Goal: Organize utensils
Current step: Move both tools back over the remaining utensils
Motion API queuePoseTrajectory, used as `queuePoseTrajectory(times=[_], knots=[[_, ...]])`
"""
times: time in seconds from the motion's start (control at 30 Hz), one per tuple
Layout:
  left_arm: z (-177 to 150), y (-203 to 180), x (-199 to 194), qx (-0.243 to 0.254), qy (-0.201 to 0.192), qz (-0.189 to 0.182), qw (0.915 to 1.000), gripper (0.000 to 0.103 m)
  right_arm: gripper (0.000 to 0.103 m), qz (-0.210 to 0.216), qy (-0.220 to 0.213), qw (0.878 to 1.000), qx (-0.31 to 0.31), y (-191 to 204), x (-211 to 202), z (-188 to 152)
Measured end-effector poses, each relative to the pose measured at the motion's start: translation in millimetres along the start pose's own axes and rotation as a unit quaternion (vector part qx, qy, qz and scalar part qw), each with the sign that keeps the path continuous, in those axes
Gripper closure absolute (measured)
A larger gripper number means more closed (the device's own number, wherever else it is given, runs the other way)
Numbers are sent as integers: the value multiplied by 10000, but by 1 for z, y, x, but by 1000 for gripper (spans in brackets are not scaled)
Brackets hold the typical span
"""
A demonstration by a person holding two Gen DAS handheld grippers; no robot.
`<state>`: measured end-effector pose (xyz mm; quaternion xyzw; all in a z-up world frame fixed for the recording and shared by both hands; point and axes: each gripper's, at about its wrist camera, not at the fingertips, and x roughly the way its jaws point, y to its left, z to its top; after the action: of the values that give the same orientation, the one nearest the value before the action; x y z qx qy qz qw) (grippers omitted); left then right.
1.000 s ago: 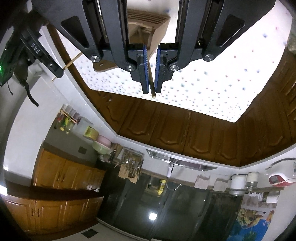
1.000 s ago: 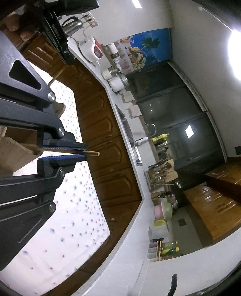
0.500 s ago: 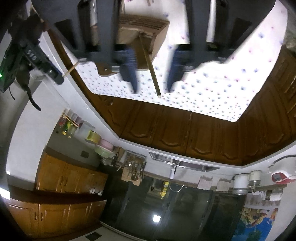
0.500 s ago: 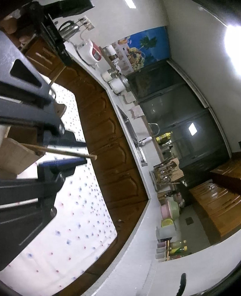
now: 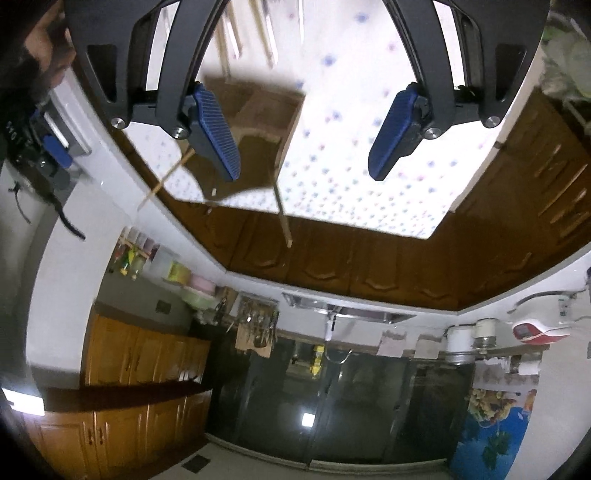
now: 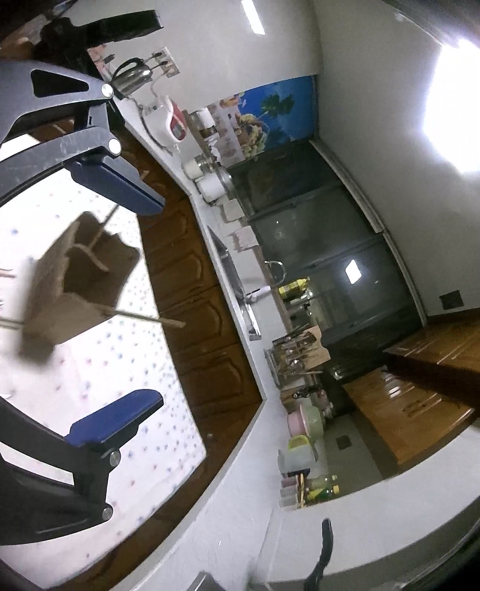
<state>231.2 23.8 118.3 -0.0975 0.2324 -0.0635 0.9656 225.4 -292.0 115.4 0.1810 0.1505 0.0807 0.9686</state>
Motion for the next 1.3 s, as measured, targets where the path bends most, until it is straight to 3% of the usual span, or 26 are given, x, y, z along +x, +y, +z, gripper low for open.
queuePoseTrajectory(times=[0.37,0.63,0.9,1.17,1.3], knots=[[-74,9,-18,-98,606,132,9980,29,6,-428,610,9966,-357,-13,-53,-60],[-122,20,-14,-306,1070,244,9935,29,6,-718,1060,9913,-318,-31,-64,-101],[-134,20,-7,-219,1306,290,9908,29,6,-743,1466,9859,-318,-38,-58,-132],[-141,14,12,-76,1635,342,9859,29,6,-784,1595,9834,-354,-41,-48,-137],[-142,10,26,25,1865,287,9820,42,13,-838,1668,9818,-342,-44,-40,-138]])
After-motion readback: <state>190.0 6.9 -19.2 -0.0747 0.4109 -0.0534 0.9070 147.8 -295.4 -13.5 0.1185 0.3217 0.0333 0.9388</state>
